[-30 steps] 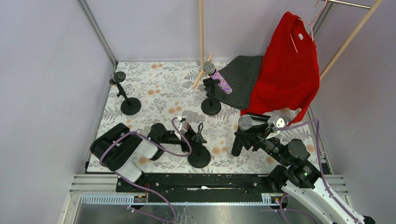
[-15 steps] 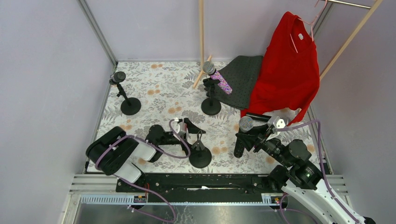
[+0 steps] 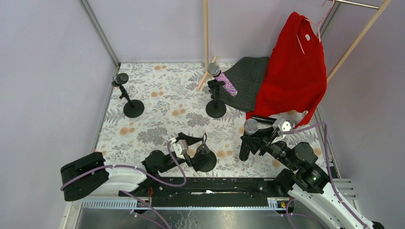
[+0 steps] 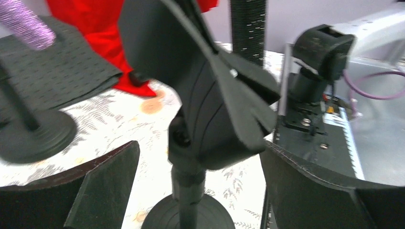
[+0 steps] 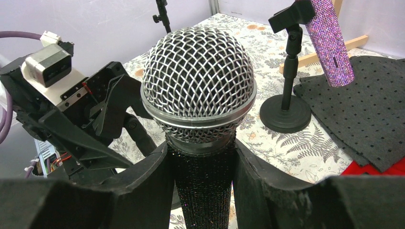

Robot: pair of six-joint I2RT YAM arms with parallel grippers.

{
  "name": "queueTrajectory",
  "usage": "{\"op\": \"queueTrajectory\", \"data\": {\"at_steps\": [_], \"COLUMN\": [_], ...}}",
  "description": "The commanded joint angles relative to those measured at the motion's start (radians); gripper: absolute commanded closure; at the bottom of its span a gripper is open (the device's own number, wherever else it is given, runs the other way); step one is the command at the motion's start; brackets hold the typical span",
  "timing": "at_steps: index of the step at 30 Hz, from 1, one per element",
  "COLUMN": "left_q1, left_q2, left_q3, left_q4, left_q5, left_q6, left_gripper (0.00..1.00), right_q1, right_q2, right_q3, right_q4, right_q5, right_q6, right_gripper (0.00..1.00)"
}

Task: Attach the microphones to the stand

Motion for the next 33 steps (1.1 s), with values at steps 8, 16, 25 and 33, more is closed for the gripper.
{"op": "queueTrajectory", "data": {"at_steps": [8,16,25,33], "left_q1": [-0.204,-0.335,-0.350,-0.350], "left_q2": [0.259,0.431,0.433,0.414], "left_q3": [0.044,0.101,0.134,0.102], "left_q4": [0.232,0.378,0.377,0.370], "left_q5": [-0.558,-0.811,-0.885,-0.826], "left_q6": [0.032,0.050,0.127,0.084], "left_gripper": [0.14,0.35,0.64,1.00], "right_q1": [0.004,0.004,0.004,0.004], "right_q2": [0.016,-0.001,-0.001,-0.007], "right_q3": [0.006,0.014,0.007,-0.002], "right_q4": [0.090,0.055,0.062,0.058], "right_q5": [-0.015,-0.001,-0.002,0.004], "right_q6": [0.003,-0.006,-0.002,-0.002], "right_gripper": [0.98,0.98,0.99,0.99]}}
